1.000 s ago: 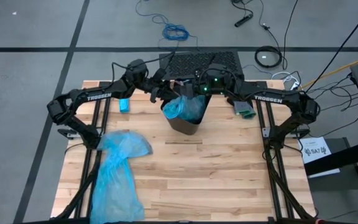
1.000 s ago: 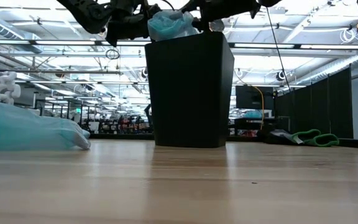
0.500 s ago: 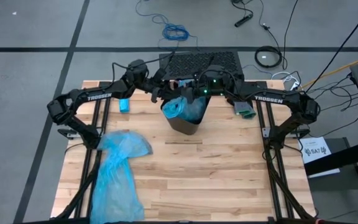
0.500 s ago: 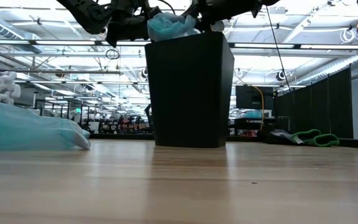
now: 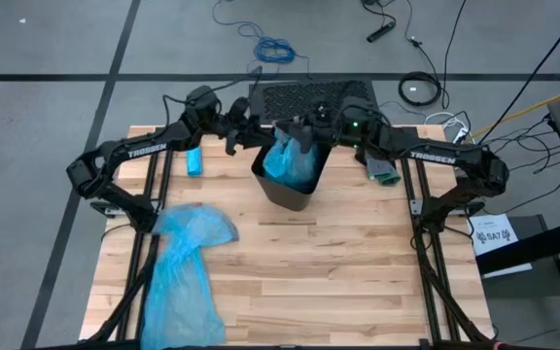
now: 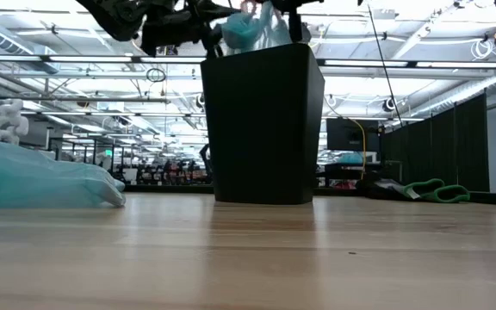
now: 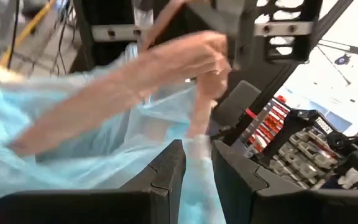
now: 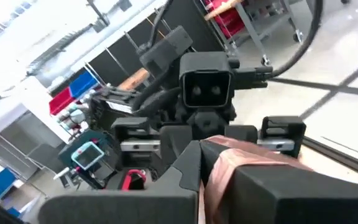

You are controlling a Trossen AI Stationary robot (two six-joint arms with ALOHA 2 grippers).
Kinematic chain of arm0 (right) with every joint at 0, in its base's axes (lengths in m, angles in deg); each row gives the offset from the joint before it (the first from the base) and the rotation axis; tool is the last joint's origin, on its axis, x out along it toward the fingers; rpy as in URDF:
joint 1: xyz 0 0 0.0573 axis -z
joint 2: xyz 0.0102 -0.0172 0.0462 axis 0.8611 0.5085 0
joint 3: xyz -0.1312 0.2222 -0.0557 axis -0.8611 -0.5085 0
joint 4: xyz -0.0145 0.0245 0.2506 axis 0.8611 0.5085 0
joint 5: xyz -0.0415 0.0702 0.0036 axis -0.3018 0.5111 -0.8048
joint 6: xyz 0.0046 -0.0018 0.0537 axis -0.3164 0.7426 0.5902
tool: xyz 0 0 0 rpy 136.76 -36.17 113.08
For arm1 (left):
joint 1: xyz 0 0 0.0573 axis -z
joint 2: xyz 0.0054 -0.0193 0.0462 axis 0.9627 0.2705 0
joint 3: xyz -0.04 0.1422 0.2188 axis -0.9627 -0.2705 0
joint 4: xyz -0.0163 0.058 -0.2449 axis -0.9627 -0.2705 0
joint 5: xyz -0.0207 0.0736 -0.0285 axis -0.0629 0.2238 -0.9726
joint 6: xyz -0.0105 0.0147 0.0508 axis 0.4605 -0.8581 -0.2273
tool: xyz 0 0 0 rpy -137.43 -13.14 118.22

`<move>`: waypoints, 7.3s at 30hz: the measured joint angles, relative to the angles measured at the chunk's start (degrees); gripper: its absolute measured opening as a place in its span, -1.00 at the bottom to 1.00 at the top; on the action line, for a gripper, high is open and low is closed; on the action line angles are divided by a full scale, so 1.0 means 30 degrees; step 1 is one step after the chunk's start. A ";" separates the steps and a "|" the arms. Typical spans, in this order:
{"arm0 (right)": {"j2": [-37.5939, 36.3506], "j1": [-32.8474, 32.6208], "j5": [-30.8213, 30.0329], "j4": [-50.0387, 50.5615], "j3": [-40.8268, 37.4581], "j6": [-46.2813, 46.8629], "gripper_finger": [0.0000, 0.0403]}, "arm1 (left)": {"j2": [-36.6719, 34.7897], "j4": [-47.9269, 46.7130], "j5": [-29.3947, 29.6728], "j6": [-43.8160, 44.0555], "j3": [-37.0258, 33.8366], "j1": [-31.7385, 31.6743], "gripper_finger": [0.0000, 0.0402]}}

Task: Place trash/remove bag and relplace
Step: Remove the blue trash bag from the black trash bin

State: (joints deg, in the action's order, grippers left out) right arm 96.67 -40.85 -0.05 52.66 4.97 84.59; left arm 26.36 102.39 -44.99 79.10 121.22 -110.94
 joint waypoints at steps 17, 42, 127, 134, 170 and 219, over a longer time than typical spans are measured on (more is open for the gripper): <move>-0.0274 -0.0423 -0.1039 -0.2217 -0.0007 0.0967 -1.00 | -0.0880 0.1756 0.0308 -0.2706 0.0029 -0.0611 -0.96; -0.0261 -0.0677 -0.0436 -0.2910 -0.0007 0.2667 -1.00 | 0.2532 -0.3354 0.0654 -0.5475 0.6183 0.1300 -1.00; 0.1218 -0.2237 0.0113 1.2474 0.7490 -0.7908 -0.24 | 0.5375 -1.6188 0.8722 -0.5593 1.3056 0.2722 -1.00; 0.1218 -0.2193 -0.0065 1.2487 0.7490 -0.7044 -0.39 | 0.5369 -1.6482 0.9154 -0.6175 1.3056 0.2722 -1.00; 0.0075 -0.2077 -0.2079 0.9828 0.7497 -0.6010 -1.00 | 0.5228 -2.2650 0.7525 -1.2383 1.3019 0.1771 -1.00; -0.0283 0.1275 -0.9199 0.6960 1.9751 -1.5519 -1.00 | 0.2362 -2.6740 0.7283 -1.5183 1.3041 -0.2327 -1.00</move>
State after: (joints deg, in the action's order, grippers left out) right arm 95.82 -37.02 -27.65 73.54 64.22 38.04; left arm 33.45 22.17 -23.14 33.55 160.35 -117.92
